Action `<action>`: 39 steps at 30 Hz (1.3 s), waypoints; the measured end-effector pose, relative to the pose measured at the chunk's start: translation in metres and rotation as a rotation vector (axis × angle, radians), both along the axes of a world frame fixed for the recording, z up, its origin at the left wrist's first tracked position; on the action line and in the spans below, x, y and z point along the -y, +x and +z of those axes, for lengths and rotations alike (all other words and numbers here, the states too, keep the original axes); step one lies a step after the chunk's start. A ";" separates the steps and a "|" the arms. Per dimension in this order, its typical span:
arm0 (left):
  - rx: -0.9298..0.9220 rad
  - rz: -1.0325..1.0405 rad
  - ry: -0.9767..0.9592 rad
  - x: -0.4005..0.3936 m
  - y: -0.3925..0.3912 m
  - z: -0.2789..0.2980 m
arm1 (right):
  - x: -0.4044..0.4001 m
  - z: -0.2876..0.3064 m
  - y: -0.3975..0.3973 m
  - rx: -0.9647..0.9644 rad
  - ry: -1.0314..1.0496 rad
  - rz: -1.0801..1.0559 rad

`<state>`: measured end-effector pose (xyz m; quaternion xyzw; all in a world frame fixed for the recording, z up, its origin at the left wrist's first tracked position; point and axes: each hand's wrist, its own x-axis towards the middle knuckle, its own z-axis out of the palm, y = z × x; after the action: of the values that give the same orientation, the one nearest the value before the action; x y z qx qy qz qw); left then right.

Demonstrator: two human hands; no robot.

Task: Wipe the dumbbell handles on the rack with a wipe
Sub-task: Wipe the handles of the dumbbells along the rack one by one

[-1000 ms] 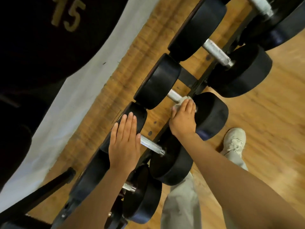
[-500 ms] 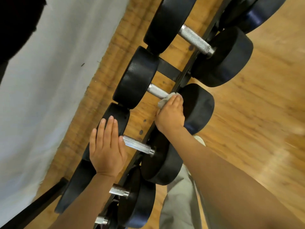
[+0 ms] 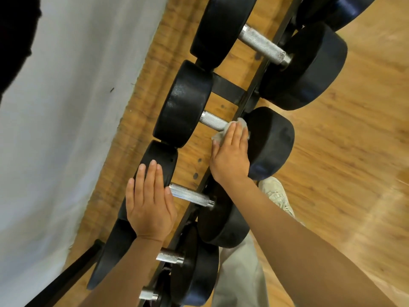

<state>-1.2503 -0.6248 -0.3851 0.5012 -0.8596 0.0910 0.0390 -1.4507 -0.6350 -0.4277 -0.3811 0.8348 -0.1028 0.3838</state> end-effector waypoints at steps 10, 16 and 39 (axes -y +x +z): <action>-0.007 0.006 0.010 0.000 -0.003 0.002 | 0.039 -0.015 -0.005 0.060 -0.314 -0.140; -0.007 0.007 -0.006 -0.001 -0.004 0.002 | 0.035 -0.010 0.014 0.260 -0.503 -0.123; -0.033 -0.005 0.031 0.000 -0.001 0.001 | 0.049 0.006 0.009 -0.030 -0.187 0.078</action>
<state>-1.2512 -0.6252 -0.3841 0.5010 -0.8615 0.0694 0.0454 -1.4414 -0.6843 -0.4221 -0.4488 0.8117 -0.1596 0.3380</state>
